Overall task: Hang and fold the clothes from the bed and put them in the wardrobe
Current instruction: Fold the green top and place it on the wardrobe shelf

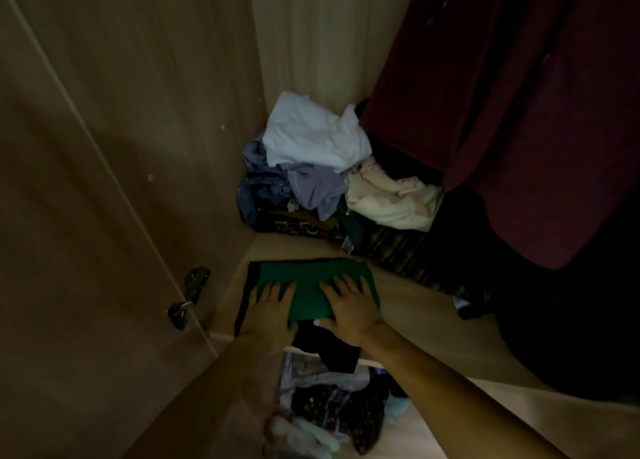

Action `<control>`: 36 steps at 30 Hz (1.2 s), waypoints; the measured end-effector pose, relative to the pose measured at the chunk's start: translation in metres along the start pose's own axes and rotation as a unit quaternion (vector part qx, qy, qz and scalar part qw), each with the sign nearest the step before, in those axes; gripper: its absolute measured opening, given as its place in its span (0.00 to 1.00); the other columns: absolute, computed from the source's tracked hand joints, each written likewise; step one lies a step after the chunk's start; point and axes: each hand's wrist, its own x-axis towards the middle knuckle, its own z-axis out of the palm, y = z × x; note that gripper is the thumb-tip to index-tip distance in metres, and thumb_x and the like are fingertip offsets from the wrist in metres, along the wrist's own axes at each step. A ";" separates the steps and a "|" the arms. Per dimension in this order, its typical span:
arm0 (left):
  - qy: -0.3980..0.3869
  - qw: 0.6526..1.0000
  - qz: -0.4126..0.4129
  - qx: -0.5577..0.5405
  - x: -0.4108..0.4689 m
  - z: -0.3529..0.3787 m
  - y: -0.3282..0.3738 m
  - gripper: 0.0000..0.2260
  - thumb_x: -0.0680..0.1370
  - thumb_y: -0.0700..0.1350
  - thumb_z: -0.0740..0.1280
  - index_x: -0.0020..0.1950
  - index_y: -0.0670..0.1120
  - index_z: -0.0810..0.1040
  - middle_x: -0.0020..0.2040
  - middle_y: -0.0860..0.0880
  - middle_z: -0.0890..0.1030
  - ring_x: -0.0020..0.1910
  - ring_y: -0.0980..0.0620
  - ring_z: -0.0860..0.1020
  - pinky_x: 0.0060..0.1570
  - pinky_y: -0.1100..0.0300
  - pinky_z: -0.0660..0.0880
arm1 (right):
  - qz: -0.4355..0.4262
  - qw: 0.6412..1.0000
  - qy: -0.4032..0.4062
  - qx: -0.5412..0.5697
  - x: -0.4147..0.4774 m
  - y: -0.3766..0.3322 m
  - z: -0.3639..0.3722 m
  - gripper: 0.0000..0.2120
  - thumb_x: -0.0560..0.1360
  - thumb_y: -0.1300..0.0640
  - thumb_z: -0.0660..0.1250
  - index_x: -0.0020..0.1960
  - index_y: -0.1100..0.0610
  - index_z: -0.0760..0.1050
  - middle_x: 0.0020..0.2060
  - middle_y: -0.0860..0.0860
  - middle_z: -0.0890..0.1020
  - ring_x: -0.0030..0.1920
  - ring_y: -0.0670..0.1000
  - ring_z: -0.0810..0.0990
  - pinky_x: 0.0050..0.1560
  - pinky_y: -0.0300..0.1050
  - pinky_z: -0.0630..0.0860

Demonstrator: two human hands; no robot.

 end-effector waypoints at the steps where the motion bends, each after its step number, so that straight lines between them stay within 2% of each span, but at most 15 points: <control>1: -0.003 1.000 0.002 -0.009 -0.004 -0.005 0.001 0.35 0.72 0.52 0.64 0.76 0.50 0.54 0.73 0.44 0.62 0.72 0.44 0.59 0.72 0.47 0.53 | 0.009 1.000 0.008 0.000 -0.008 -0.001 -0.006 0.39 0.73 0.29 0.47 0.77 0.51 0.53 0.74 0.57 0.60 0.74 0.58 0.56 0.73 0.59 0.46; 3: 0.010 0.999 0.021 -0.027 -0.016 -0.016 0.004 0.35 0.71 0.54 0.63 0.76 0.50 0.56 0.71 0.43 0.65 0.71 0.44 0.61 0.71 0.48 0.55 | 0.027 0.999 0.044 0.010 -0.030 -0.005 -0.020 0.44 0.68 0.28 0.39 0.76 0.51 0.55 0.74 0.57 0.62 0.73 0.58 0.58 0.73 0.57 0.50; 6: 0.052 0.995 0.063 -0.055 -0.038 -0.028 0.018 0.33 0.70 0.58 0.56 0.74 0.47 0.62 0.68 0.42 0.70 0.67 0.43 0.68 0.67 0.50 0.61 | 0.067 0.991 0.107 0.037 -0.074 -0.011 -0.036 0.38 0.73 0.32 0.44 0.74 0.55 0.62 0.71 0.58 0.67 0.69 0.60 0.66 0.68 0.53 0.62; 9: 0.086 0.984 0.110 -0.110 -0.069 -0.036 0.048 0.31 0.73 0.60 0.52 0.71 0.45 0.68 0.65 0.41 0.74 0.62 0.42 0.72 0.62 0.50 0.67 | 0.126 0.979 0.146 0.059 -0.135 -0.021 -0.047 0.32 0.77 0.37 0.52 0.71 0.57 0.66 0.65 0.60 0.74 0.61 0.61 0.74 0.60 0.53 0.70; 11: 0.092 0.976 0.147 -0.135 -0.095 -0.039 0.072 0.28 0.74 0.58 0.54 0.70 0.43 0.69 0.64 0.41 0.75 0.62 0.40 0.73 0.62 0.49 0.68 | 0.157 0.970 0.181 0.035 -0.184 -0.028 -0.047 0.27 0.78 0.42 0.58 0.68 0.59 0.69 0.60 0.59 0.77 0.57 0.61 0.76 0.57 0.53 0.72; 13: 0.081 0.968 0.177 -0.157 -0.127 -0.038 0.099 0.28 0.74 0.56 0.55 0.70 0.43 0.70 0.64 0.40 0.75 0.62 0.39 0.73 0.62 0.48 0.67 | 0.192 0.960 0.203 0.020 -0.234 -0.036 -0.042 0.24 0.78 0.44 0.59 0.66 0.59 0.72 0.57 0.58 0.79 0.56 0.61 0.76 0.55 0.52 0.73; 17: 0.048 0.955 0.247 -0.158 -0.188 -0.026 0.157 0.27 0.76 0.57 0.55 0.71 0.44 0.68 0.66 0.42 0.74 0.63 0.40 0.71 0.63 0.49 0.66 | 0.288 0.939 0.186 0.032 -0.334 -0.050 -0.026 0.23 0.78 0.44 0.57 0.67 0.57 0.70 0.59 0.56 0.78 0.60 0.58 0.75 0.59 0.51 0.71; 20: 0.024 0.941 0.298 -0.159 -0.227 -0.023 0.205 0.25 0.78 0.57 0.54 0.71 0.45 0.67 0.67 0.43 0.73 0.64 0.42 0.71 0.64 0.53 0.64 | 0.354 0.916 0.186 0.021 -0.414 -0.062 -0.021 0.21 0.79 0.47 0.59 0.67 0.58 0.70 0.60 0.57 0.78 0.59 0.58 0.75 0.59 0.51 0.70; 23: 0.000 0.915 0.364 -0.176 -0.272 -0.027 0.258 0.30 0.74 0.58 0.50 0.72 0.45 0.66 0.69 0.43 0.71 0.66 0.43 0.70 0.66 0.53 0.62 | 0.429 0.881 0.199 0.012 -0.493 -0.067 -0.017 0.21 0.79 0.47 0.58 0.66 0.58 0.72 0.60 0.57 0.78 0.58 0.59 0.77 0.59 0.51 0.72; 26: -0.012 0.877 0.438 -0.198 -0.322 -0.031 0.310 0.34 0.72 0.61 0.45 0.71 0.44 0.68 0.67 0.43 0.73 0.66 0.44 0.70 0.67 0.54 0.61 | 0.502 0.840 0.205 0.019 -0.568 -0.075 -0.017 0.27 0.77 0.43 0.51 0.62 0.60 0.75 0.56 0.60 0.80 0.54 0.62 0.78 0.56 0.53 0.74; 28: -0.017 0.852 0.482 -0.203 -0.360 -0.034 0.345 0.32 0.74 0.60 0.47 0.70 0.45 0.69 0.66 0.44 0.74 0.65 0.44 0.72 0.67 0.54 0.62 | 0.538 0.816 0.210 0.012 -0.624 -0.088 -0.017 0.25 0.77 0.44 0.52 0.61 0.60 0.75 0.54 0.60 0.80 0.53 0.62 0.78 0.54 0.54 0.74; 30: -0.019 0.827 0.525 -0.202 -0.398 -0.037 0.378 0.28 0.75 0.58 0.51 0.69 0.45 0.71 0.65 0.44 0.76 0.63 0.44 0.73 0.65 0.53 0.65 | 0.571 0.789 0.227 0.005 -0.678 -0.103 -0.016 0.20 0.78 0.48 0.58 0.64 0.59 0.73 0.57 0.58 0.79 0.57 0.60 0.76 0.58 0.54 0.72; 32: -0.017 0.799 0.568 -0.196 -0.442 -0.041 0.413 0.27 0.75 0.57 0.52 0.67 0.45 0.72 0.63 0.44 0.77 0.61 0.43 0.75 0.63 0.52 0.67 | 0.612 0.755 0.236 0.004 -0.735 -0.121 -0.015 0.21 0.79 0.48 0.59 0.68 0.58 0.70 0.61 0.58 0.77 0.62 0.59 0.74 0.62 0.54 0.69; 36: -0.036 0.740 0.636 -0.215 -0.552 -0.041 0.476 0.32 0.74 0.62 0.49 0.66 0.43 0.73 0.62 0.41 0.78 0.61 0.41 0.75 0.62 0.50 0.69 | 0.686 0.687 0.242 -0.004 -0.859 -0.170 -0.006 0.22 0.79 0.46 0.57 0.69 0.56 0.68 0.63 0.57 0.76 0.62 0.58 0.74 0.63 0.52 0.69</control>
